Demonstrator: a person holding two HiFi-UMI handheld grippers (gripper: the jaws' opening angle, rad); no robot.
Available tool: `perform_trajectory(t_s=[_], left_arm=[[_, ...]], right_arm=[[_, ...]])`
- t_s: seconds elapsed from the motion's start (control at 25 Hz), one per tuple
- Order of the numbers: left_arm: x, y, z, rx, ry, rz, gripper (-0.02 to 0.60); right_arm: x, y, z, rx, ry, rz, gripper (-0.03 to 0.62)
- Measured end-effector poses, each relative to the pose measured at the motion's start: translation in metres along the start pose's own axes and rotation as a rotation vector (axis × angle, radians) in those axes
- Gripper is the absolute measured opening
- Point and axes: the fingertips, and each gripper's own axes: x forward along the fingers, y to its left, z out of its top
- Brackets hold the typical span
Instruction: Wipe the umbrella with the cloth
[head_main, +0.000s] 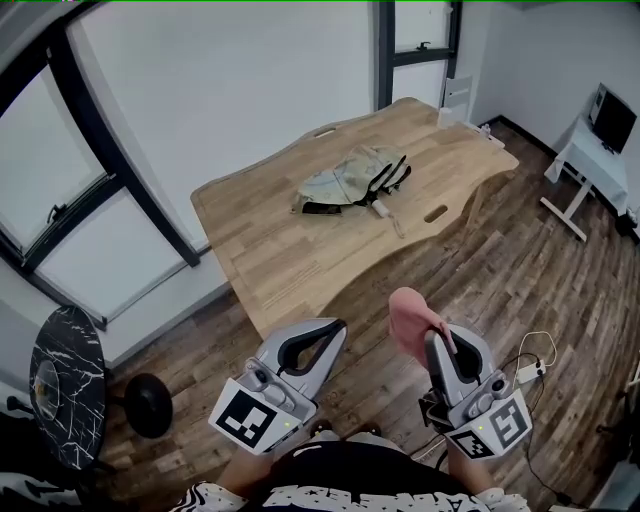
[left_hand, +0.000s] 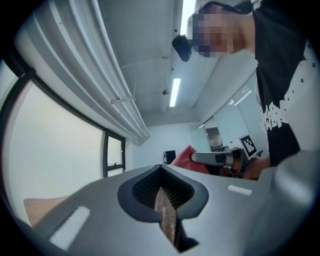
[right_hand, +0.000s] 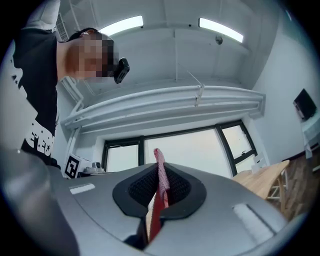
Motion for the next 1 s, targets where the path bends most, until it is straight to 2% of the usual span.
perform_trajectory(t_s=[0.12,0.24,0.36,0.52,0.68,1.0], left_arm=[[0.003,-0.004,0.005,0.012,-0.015,0.019,0.002],[0.008,-0.013,0.004,0.003,0.014,0.014,0.002],[0.019,-0.02,0.003,0.005,-0.007,0.02,0.002],[0.036,-0.038,0.0,0.02,0.019,0.007,0.002],[0.045,-0.048,0.002,0.032,0.003,0.014,0.002],[0.067,-0.033,-0.012,0.025,0.013,0.024,0.002]], right_arm=[[-0.009,-0.008,0.006,-0.001,-0.014,-0.005,0.023],[-0.017,-0.017,0.011,-0.009,-0.022,-0.003,0.023],[-0.026,-0.026,0.016,-0.017,-0.03,0.001,0.023],[-0.042,-0.041,0.019,-0.021,-0.025,-0.004,0.025],[-0.055,-0.053,0.022,-0.023,-0.027,-0.015,0.025],[-0.052,-0.076,0.014,-0.014,-0.024,-0.036,0.025]])
